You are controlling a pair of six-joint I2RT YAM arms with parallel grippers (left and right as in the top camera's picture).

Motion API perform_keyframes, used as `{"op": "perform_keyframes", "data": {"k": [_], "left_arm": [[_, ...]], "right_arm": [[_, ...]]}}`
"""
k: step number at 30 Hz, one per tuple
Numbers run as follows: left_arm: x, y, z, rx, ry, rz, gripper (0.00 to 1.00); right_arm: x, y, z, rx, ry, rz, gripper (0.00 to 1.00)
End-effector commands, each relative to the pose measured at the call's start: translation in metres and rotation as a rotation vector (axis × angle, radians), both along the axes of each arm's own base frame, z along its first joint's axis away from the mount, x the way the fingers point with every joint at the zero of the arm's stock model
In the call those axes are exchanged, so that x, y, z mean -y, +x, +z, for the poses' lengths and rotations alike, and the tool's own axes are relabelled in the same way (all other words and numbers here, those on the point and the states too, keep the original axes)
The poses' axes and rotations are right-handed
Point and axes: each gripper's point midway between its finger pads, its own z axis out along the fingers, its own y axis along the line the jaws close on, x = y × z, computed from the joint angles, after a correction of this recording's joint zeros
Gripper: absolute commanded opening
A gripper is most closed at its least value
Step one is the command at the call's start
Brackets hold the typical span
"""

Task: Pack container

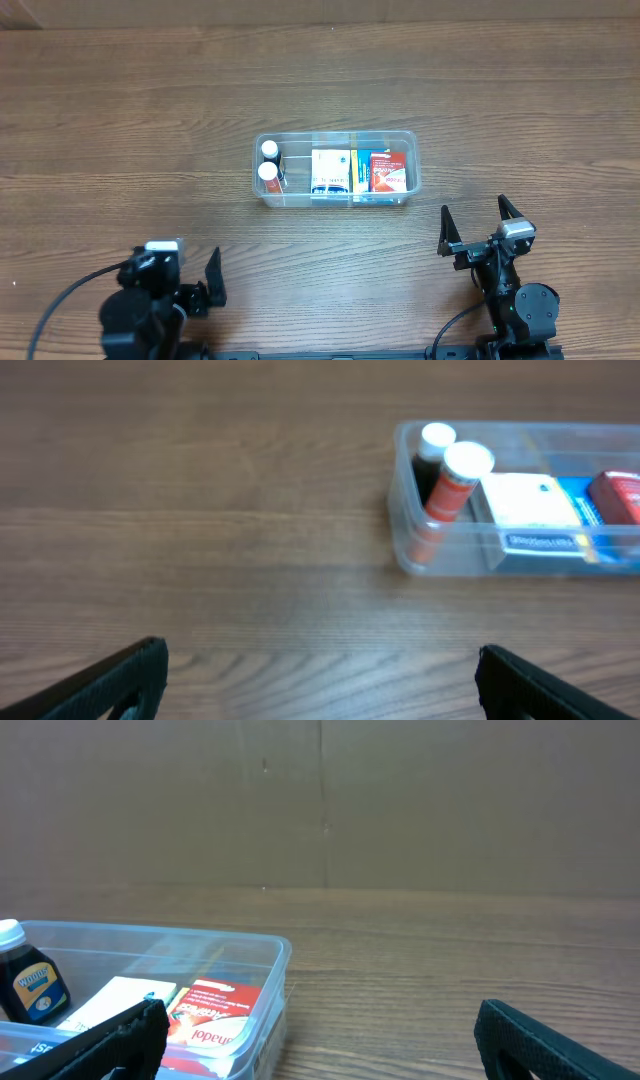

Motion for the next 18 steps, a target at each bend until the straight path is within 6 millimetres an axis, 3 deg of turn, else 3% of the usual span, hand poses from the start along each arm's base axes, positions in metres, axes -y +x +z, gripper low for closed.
{"op": "perform_keyframes", "data": {"k": [1, 4, 7, 10, 12, 18], "left_arm": [[-0.003, 0.024, -0.025, 0.125, -0.003, 0.014, 1.0], [-0.004, 0.056, -0.023, 0.35, 0.013, 0.011, 1.0], [-0.005, 0.067, -0.019, 0.492, 0.063, -0.002, 1.0], [-0.008, 0.066, -0.021, 0.478, 0.156, -0.011, 1.0], [-0.008, 0.066, -0.029, 0.444, 0.159, -0.01, 1.0], [-0.008, 0.066, -0.03, 0.443, 0.159, -0.01, 1.0]], "right_arm": [[0.001, 0.0, -0.002, 0.005, -0.004, -0.006, 1.0], [0.001, 0.0, -0.002, 0.005, -0.004, -0.006, 1.0], [0.001, 0.0, -0.002, 0.005, -0.004, -0.006, 1.0], [0.001, 0.0, -0.002, 0.005, -0.004, -0.006, 1.0], [0.001, 0.0, -0.002, 0.005, -0.004, -0.006, 1.0], [0.001, 0.0, -0.002, 0.005, -0.004, -0.006, 1.0]]}}
